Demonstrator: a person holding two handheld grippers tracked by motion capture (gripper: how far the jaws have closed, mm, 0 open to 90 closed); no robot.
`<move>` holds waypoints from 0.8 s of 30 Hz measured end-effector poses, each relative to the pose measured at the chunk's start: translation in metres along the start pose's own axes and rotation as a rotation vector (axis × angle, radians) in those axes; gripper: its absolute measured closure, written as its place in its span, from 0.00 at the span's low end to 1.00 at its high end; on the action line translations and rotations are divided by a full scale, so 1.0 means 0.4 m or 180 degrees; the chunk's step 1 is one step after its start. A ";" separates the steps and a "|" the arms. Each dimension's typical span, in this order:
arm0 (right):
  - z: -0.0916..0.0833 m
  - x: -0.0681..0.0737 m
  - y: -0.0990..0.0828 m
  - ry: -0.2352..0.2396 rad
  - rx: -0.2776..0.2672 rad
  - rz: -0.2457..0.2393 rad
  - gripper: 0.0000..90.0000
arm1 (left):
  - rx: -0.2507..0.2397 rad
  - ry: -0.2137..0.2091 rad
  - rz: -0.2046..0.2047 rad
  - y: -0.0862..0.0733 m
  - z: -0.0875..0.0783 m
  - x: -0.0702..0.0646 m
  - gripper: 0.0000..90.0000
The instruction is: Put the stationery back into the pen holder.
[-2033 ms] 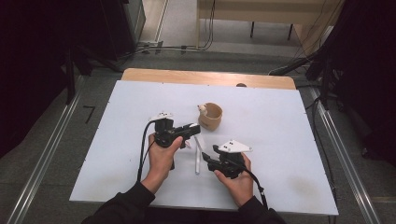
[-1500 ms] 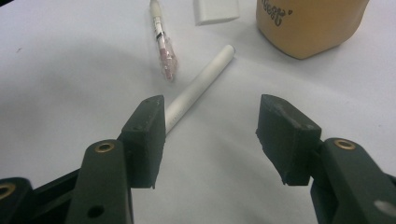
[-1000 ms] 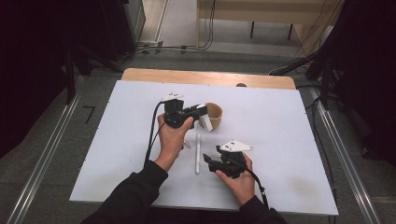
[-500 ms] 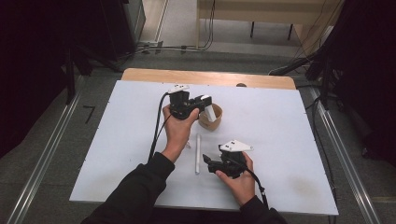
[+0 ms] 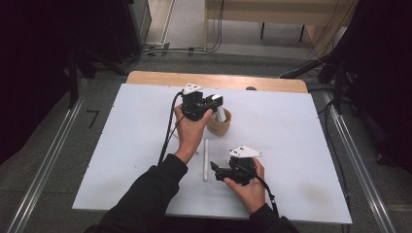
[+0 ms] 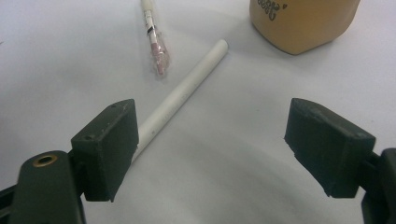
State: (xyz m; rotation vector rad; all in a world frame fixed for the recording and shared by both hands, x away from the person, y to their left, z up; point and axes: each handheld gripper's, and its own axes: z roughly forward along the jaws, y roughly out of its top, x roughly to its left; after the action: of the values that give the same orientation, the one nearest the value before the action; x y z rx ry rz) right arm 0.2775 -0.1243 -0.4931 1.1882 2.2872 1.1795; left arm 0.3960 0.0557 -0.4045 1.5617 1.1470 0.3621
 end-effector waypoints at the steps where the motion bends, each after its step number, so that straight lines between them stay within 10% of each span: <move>1: 0.000 0.000 0.000 -0.0001 0.0000 -0.0001 0.18 | 0.0002 0.0019 0.0010 0.001 0.003 -0.001 0.72; 24: 0.001 -0.001 0.000 0.0041 0.0018 0.0015 0.19 | 0.0234 0.0175 0.0135 -0.022 0.054 0.010 0.68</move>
State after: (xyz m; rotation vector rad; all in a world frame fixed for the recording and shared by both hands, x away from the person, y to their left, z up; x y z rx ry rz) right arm 0.2779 -0.1244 -0.4933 1.1922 2.2996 1.1866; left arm 0.4099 0.0457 -0.4208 1.6510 1.1824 0.3971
